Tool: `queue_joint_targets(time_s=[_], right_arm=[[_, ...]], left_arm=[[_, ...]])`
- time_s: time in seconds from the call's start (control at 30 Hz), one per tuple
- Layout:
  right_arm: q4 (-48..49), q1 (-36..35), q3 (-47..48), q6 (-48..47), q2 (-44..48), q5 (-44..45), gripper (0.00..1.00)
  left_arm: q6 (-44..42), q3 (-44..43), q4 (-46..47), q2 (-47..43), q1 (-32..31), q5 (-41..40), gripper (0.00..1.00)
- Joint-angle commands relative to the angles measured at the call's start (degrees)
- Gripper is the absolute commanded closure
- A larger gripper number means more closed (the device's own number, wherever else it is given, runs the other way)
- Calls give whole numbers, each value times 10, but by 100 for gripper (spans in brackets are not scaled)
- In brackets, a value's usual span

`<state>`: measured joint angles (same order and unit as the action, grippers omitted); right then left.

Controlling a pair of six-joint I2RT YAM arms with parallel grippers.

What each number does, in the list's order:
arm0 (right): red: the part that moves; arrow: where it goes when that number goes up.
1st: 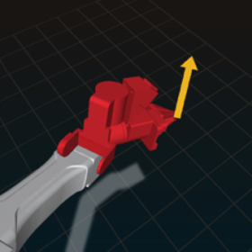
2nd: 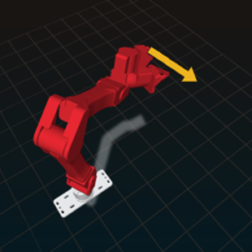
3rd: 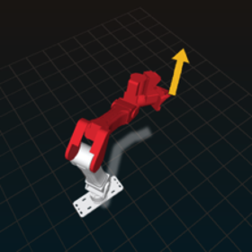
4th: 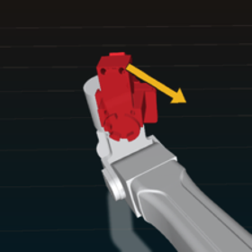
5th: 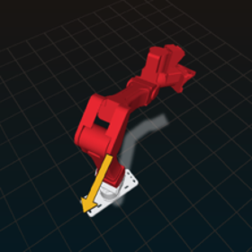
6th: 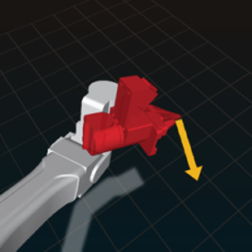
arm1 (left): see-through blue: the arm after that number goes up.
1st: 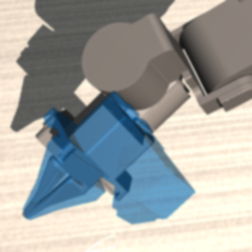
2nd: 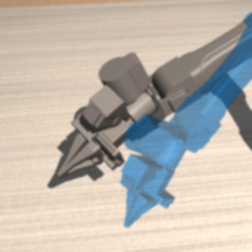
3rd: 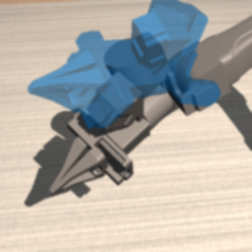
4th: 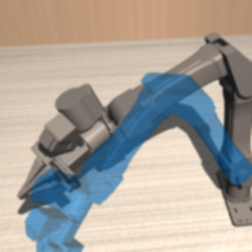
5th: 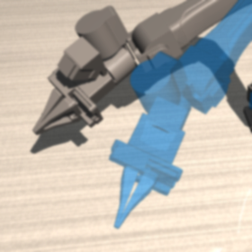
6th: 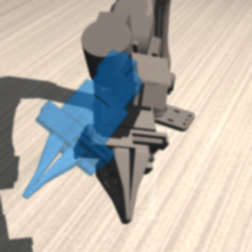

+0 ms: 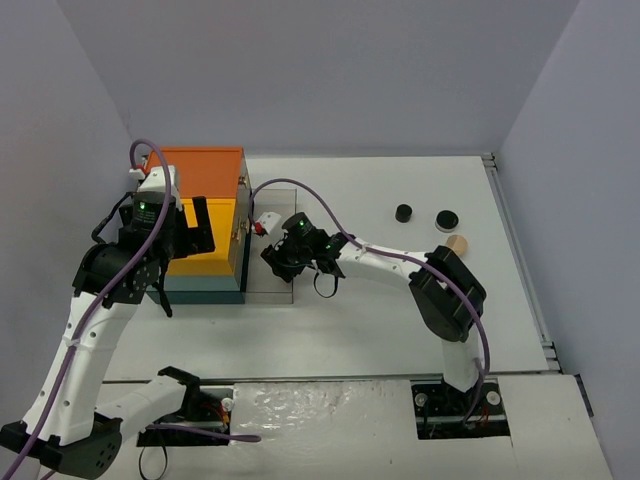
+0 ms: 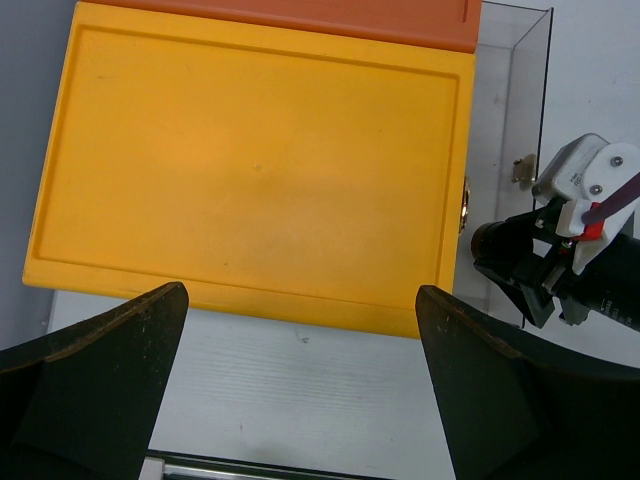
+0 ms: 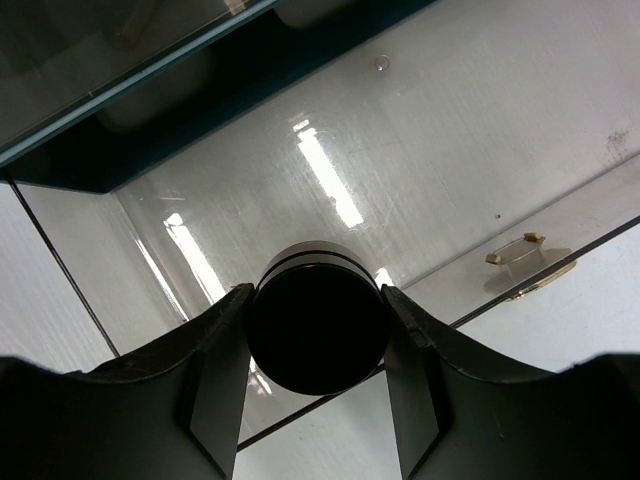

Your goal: Organize the makeup

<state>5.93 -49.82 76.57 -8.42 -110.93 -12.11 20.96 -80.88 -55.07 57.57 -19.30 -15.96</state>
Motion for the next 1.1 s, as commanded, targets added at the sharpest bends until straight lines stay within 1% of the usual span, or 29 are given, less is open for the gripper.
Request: queue_joint_targets(time_s=[0.0,0.07,0.1,0.2,0.27,0.47,0.63,0.67,0.87,0.97,1.03,1.07], right_arm=[[-5,0,41,39,21,35,100],[-4,-6,59,59,4,53,100],[-4,-9,70,81,-5,76,100],[-4,-18,87,131,-16,100,100],[-1,-28,92,156,-26,135,100],[-1,-60,101,222,-52,201,98],[0,-76,93,273,-66,237,92],[0,-76,89,278,-67,241,90],[1,-76,82,299,-74,251,57],[1,-76,81,296,-66,256,44],[1,-76,82,292,-61,260,37],[1,-76,83,289,-58,263,36]], left_arm=[[-14,-25,28,6,6,3,3],[-14,-26,29,7,6,3,3],[-14,-26,29,6,6,3,3],[-14,-26,28,4,7,3,3],[-14,-26,27,4,8,3,3],[-12,-26,26,4,10,6,3],[-14,-25,25,4,11,7,3],[-14,-24,25,4,12,7,3],[-15,-27,24,4,11,8,3],[-18,-30,22,5,12,7,3],[-18,-31,22,7,12,7,3],[-18,-32,22,7,12,7,3]])
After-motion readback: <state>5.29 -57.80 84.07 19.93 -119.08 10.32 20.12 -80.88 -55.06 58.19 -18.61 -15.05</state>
